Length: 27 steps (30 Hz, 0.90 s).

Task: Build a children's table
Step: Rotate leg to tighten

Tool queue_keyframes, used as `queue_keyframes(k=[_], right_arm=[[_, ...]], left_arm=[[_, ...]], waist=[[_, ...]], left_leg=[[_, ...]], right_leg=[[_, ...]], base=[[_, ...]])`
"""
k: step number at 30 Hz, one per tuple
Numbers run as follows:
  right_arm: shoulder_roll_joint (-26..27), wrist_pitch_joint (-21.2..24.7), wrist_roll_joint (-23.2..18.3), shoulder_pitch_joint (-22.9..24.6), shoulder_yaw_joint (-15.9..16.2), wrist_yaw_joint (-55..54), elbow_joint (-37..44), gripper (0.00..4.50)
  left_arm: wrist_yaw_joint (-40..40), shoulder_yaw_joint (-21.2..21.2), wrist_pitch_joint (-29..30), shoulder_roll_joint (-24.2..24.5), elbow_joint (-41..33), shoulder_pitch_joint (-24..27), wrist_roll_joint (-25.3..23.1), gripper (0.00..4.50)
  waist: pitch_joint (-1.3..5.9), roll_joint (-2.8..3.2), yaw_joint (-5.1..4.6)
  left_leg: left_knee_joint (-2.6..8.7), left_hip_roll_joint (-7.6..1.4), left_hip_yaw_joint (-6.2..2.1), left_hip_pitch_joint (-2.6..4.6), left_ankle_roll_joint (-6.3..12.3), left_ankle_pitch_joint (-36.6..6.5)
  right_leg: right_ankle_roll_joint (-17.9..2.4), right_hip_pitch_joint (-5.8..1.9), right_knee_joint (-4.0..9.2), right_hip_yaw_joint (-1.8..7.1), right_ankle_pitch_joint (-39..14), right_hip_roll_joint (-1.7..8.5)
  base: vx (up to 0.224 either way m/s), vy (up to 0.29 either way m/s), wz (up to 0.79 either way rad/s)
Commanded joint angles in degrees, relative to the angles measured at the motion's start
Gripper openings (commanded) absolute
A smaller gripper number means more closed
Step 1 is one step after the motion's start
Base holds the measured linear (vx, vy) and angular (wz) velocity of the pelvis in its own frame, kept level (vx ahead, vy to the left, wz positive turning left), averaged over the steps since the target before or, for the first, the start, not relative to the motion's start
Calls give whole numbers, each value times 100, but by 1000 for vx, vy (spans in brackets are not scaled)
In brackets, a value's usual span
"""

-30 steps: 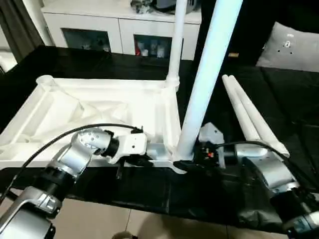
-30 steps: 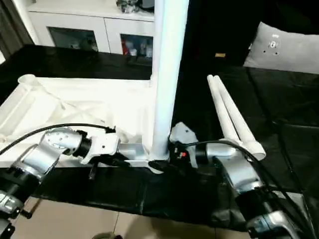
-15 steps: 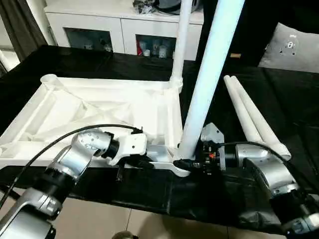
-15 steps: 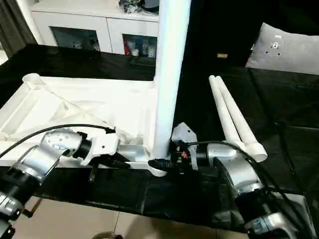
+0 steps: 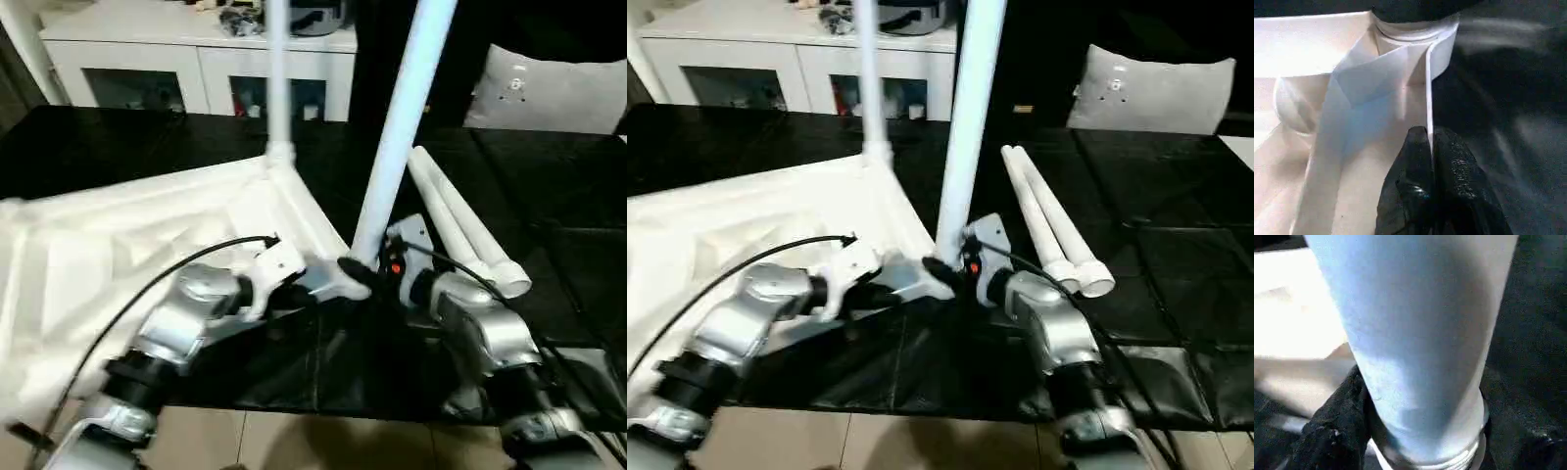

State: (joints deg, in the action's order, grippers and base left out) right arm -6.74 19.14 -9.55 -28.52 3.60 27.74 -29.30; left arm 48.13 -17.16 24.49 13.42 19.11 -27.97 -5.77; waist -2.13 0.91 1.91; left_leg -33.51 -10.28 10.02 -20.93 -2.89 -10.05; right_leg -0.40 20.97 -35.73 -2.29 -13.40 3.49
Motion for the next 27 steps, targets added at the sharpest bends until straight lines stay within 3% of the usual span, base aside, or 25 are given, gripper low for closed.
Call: queue_keyframes(k=[1,4,5,6,8,11,15,18,20,22,24,27], right_arm=[[276,206,37,105,219,-222,-511,270],[341,218,97,96,196,-294,-531,270],[386,219,58,108,93,-304,-537,270],[403,202,19,123,10,-297,-533,326],[368,32,-81,184,-110,-174,-433,340],[42,-388,-109,450,-4,378,-22,368],[-648,-791,-199,869,95,1395,665,402],[-978,-926,-197,963,107,1809,887,428],[-1134,-989,-208,979,93,2004,969,439],[-1503,-1034,-316,959,52,2525,1152,445],[-1687,-1035,-364,915,84,2762,1212,445],[-1888,-1157,-270,778,252,3096,1169,445]], left_arm=[[-133,-188,-154,-353,-151,-235,116,0],[-230,-236,-115,-401,-156,-258,28,0],[-259,-271,-100,-351,-184,-251,-19,0],[-289,-296,-124,-294,-177,-251,-73,0],[-356,-330,-266,-104,-43,-273,-259,0],[-288,-324,-699,175,287,-329,-426,0],[143,-370,-1297,493,554,-320,-367,0],[451,-441,-1508,640,583,-295,-304,0],[589,-490,-1610,714,615,-296,-286,0],[1085,-657,-2038,937,737,-311,-221,0],[1396,-717,-2219,1028,793,-325,-160,0],[2022,-838,-2430,1200,787,-347,-58,0]], waist=[[209,-1,25],[227,-1,42],[228,29,54],[229,22,49],[232,21,56],[262,20,97],[296,39,180],[315,13,175],[330,30,158],[364,26,193],[334,19,197],[320,14,216]], left_leg=[[454,-268,-156,89,-214,-2011],[464,-275,-153,69,-155,-1879],[464,-274,-150,62,-140,-1822],[465,-275,-143,58,-128,-1817],[468,-280,-145,64,-114,-1839],[453,-297,-137,60,-66,-1683],[419,-284,-121,16,142,-1133],[392,-277,-115,-7,310,-832],[370,-282,-110,-3,378,-735],[325,-288,-110,-14,532,-550],[328,-291,-94,-21,597,-536],[342,-312,-82,-1,544,-746]], right_leg=[[-953,-47,626,264,-2137,484],[-968,-66,591,265,-1781,468],[-1000,-71,577,264,-1608,464],[-1021,-75,576,267,-1516,467],[-1012,-74,578,264,-1490,466],[-996,-93,565,271,-1178,472],[-1082,-178,493,249,-232,461],[-1221,-216,441,224,324,455],[-1329,-208,417,217,512,453],[-1400,-221,370,214,869,450],[-1456,-202,365,206,938,440],[-1504,-179,391,197,479,457]], base=[[0,0,0],[0,0,0],[0,0,0],[0,0,0],[0,0,0],[0,0,0],[0,0,0],[0,0,0],[0,0,0],[0,0,0],[0,0,0],[0,0,0]])
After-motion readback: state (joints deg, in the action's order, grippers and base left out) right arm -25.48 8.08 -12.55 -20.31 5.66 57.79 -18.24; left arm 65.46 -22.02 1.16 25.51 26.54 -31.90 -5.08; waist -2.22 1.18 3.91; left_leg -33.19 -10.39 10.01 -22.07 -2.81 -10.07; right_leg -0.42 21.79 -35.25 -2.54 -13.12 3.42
